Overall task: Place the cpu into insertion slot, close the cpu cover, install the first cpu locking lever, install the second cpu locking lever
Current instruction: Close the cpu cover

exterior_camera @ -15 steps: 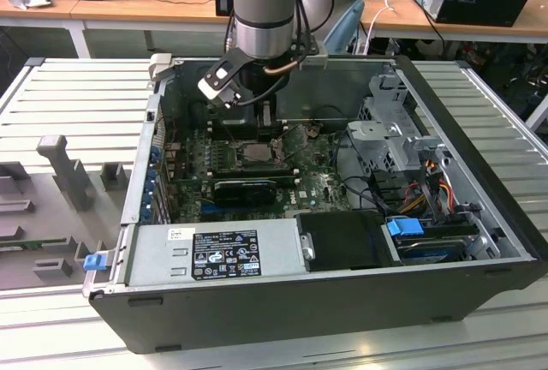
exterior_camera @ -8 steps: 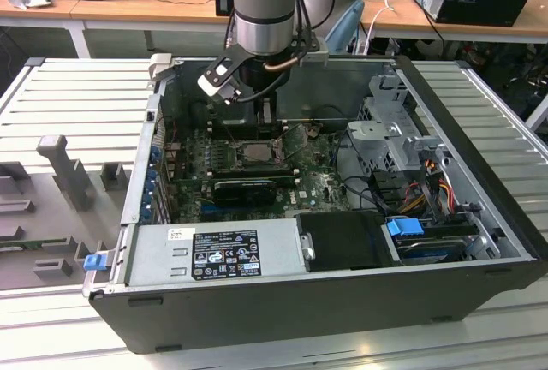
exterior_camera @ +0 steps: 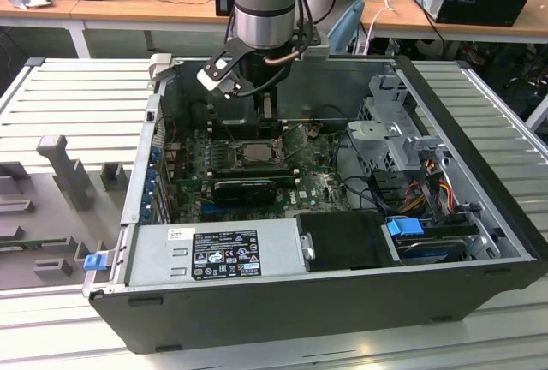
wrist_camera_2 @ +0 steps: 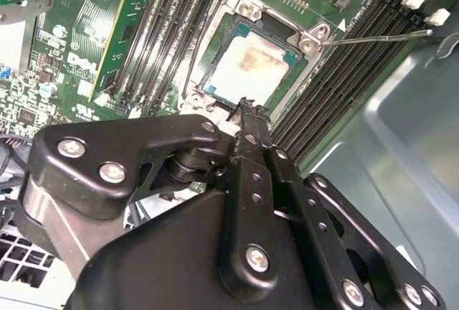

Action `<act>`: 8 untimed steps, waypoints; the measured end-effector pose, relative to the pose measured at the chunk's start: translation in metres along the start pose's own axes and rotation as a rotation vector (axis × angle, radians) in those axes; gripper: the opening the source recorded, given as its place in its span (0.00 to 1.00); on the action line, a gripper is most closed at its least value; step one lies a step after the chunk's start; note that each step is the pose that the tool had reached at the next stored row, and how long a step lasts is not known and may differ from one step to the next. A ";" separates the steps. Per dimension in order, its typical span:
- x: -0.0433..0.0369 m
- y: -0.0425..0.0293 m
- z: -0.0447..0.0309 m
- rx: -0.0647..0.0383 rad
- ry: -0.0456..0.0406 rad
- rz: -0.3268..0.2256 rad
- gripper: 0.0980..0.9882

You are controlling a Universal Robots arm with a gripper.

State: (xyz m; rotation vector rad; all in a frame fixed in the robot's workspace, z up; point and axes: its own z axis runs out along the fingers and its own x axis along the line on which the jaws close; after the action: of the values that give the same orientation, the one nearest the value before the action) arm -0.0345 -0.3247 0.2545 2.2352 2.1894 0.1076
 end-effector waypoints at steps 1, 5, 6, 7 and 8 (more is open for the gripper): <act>0.0000 0.0001 -0.0009 0.000 0.0001 0.000 0.01; 0.0003 0.0004 -0.0068 0.000 0.0000 0.000 0.01; 0.0004 0.0005 -0.0083 0.000 0.0000 0.000 0.01; 0.0004 0.0005 -0.0092 0.000 0.0000 0.000 0.01; 0.0005 0.0006 -0.0100 0.000 0.0000 0.000 0.01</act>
State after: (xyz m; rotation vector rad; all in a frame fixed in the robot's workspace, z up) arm -0.0345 -0.3246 0.2646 2.2351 2.1895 0.1076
